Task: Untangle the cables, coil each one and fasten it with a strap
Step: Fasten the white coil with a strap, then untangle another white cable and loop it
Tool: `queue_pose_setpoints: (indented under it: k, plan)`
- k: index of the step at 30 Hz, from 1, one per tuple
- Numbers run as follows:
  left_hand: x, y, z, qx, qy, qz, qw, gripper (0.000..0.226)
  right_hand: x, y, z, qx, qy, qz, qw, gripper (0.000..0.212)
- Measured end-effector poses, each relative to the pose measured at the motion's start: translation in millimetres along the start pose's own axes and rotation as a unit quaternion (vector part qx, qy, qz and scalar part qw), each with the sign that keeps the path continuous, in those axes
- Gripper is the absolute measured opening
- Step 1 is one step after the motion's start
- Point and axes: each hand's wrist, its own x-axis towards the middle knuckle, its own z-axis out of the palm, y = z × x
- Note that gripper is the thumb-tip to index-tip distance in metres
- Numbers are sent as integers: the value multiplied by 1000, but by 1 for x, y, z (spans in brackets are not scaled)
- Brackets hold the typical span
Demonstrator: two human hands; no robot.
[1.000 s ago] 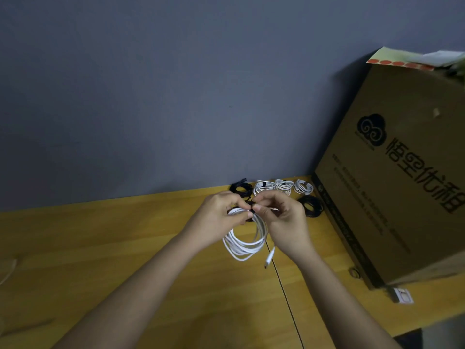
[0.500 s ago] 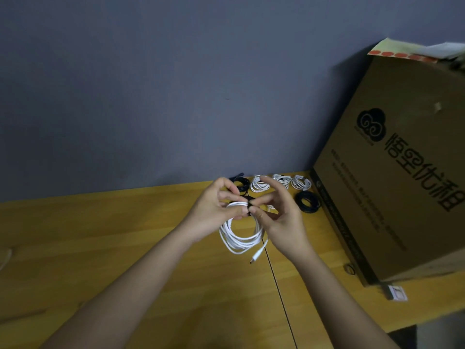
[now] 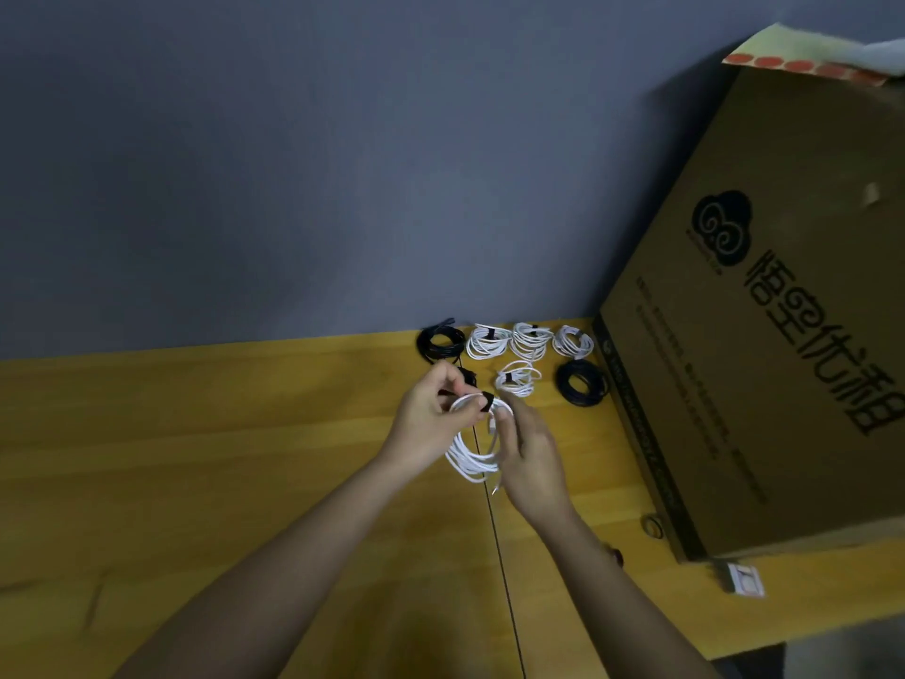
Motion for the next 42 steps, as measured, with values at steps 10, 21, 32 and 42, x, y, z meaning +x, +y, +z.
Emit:
queue_pose_setpoints:
  k: [10, 21, 32, 42]
  plan:
    - [44, -64, 77, 162, -16, -14, 987, 10, 31, 97, -48, -41, -47, 149, 987, 24]
    - [53, -101, 64, 319, -4, -102, 942, 22, 78, 204, -72, -55, 10, 366, 929, 70]
    - [11, -80, -12, 363, 88, -80, 924, 20, 35, 116, -8, -261, -47, -6, 964, 30]
    - [-183, -83, -286, 491, 228, -232, 808, 20, -31, -64, 246, -297, -251, -256, 885, 26]
